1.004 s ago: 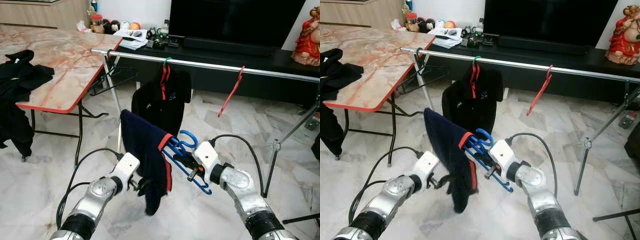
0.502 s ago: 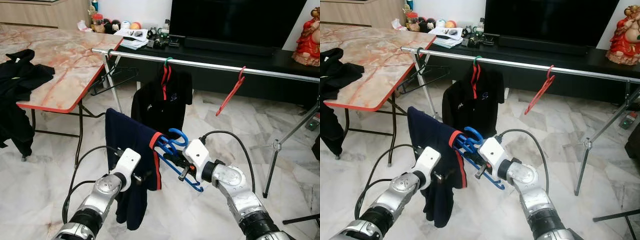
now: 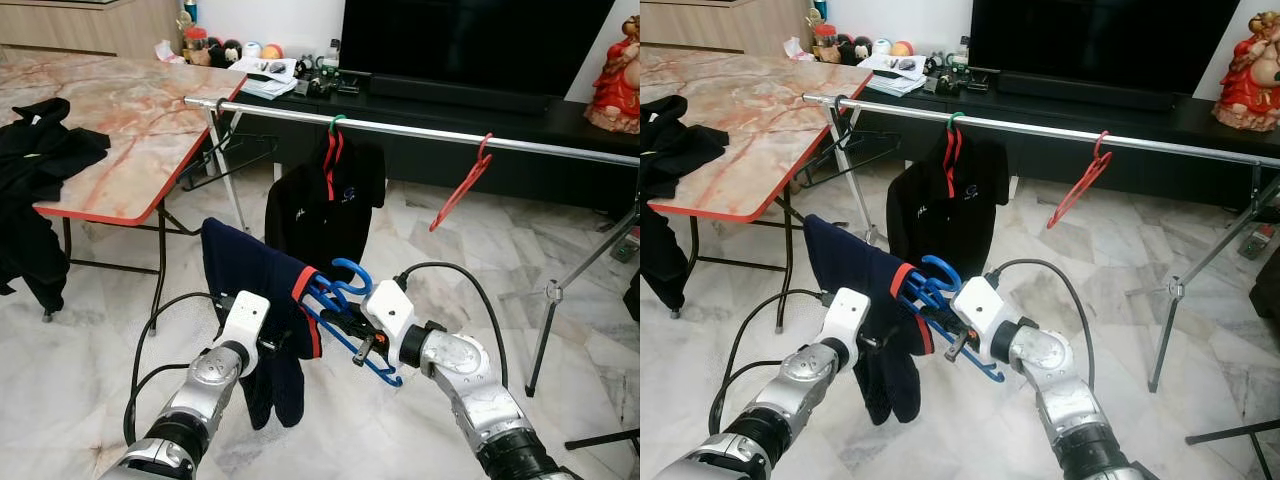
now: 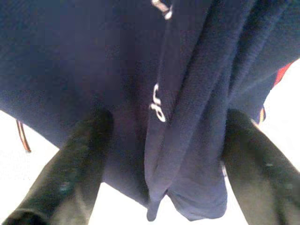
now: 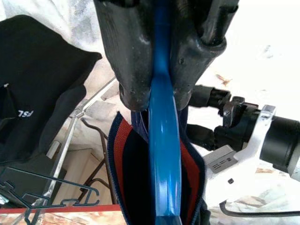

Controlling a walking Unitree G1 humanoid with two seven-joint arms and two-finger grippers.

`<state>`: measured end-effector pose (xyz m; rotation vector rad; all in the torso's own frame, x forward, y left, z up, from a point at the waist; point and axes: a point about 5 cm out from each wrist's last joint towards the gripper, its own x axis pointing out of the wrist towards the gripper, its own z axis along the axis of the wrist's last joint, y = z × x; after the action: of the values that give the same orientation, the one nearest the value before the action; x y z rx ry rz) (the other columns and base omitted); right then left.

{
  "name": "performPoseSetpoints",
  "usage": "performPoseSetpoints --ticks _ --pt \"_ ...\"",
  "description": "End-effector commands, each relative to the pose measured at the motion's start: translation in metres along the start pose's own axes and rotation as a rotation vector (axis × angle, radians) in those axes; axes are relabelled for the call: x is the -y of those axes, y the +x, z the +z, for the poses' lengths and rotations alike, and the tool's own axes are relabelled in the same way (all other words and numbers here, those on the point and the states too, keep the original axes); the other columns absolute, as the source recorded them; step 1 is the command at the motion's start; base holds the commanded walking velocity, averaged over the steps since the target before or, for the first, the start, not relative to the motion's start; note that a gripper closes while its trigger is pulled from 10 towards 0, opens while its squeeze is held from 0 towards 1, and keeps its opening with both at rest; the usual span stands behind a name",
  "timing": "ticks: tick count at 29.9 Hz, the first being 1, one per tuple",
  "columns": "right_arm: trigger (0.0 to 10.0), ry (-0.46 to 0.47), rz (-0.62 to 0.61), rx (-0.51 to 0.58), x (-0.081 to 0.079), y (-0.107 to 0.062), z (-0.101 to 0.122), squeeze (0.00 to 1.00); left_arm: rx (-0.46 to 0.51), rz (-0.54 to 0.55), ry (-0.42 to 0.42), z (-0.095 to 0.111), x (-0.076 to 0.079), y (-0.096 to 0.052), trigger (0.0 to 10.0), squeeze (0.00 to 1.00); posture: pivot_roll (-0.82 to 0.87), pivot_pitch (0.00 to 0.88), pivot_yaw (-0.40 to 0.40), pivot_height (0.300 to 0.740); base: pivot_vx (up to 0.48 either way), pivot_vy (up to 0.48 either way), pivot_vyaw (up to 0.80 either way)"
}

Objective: Hang hanger

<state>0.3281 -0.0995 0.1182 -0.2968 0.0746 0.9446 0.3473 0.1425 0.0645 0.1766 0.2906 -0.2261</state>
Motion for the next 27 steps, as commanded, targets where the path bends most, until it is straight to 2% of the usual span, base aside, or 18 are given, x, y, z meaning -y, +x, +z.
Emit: performPoseSetpoints --ticks 1,17,27 --pt "0.0 -0.009 -0.002 0.053 0.0010 -0.0008 0.0108 0.00 0.008 0.008 -0.012 0.0035 -0.0006 0.0017 0.0 0.00 0.00 0.043 -0.063 0.740 0.000 0.000 0.00" --pt "0.0 0.005 0.027 0.043 -0.0033 -0.0022 0.0100 0.00 0.048 -0.001 -0.025 0.0078 0.0000 0.0023 0.0 0.00 0.00 0.050 -0.064 0.740 0.000 0.000 0.00" --pt "0.0 0.013 0.042 0.027 -0.0049 -0.0051 0.0064 0.00 0.058 0.022 -0.030 0.0089 -0.0047 0.0020 0.0 0.00 0.00 0.052 -0.065 0.740 0.000 0.000 0.00"
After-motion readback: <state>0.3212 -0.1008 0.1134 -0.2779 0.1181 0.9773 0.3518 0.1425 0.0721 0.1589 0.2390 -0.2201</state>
